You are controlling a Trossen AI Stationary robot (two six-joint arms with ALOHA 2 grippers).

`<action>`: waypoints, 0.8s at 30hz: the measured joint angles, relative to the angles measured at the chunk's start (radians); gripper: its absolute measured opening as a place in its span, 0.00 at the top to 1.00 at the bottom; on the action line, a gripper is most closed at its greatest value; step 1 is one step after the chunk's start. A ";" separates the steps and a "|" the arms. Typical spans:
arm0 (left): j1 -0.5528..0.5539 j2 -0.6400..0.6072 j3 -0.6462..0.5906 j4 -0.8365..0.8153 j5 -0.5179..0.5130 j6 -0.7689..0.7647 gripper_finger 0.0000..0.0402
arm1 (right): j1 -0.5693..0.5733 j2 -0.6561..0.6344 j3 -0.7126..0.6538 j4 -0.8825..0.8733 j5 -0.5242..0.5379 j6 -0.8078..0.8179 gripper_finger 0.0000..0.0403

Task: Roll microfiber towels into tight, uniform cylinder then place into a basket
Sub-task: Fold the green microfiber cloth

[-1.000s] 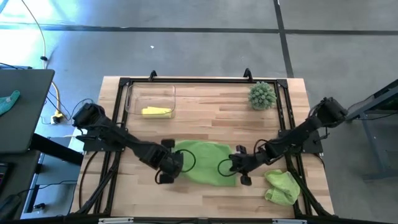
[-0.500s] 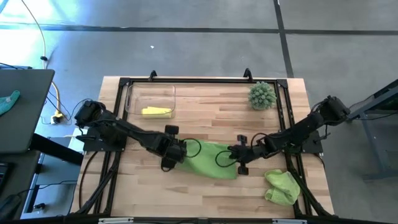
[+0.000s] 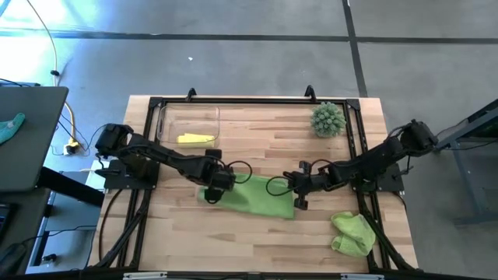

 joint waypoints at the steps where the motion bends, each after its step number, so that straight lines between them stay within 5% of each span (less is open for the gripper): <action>1: 0.004 0.000 0.000 0.022 0.016 0.013 1.00 | 0.000 0.000 0.000 -0.001 0.000 0.000 1.00; 9: 0.008 0.100 0.001 0.072 0.063 0.106 1.00 | 0.000 0.000 0.002 -0.056 -0.010 0.000 1.00; 24: 0.008 0.151 0.000 0.003 -0.071 0.046 1.00 | -0.019 0.000 0.035 -0.107 -0.006 -0.026 1.00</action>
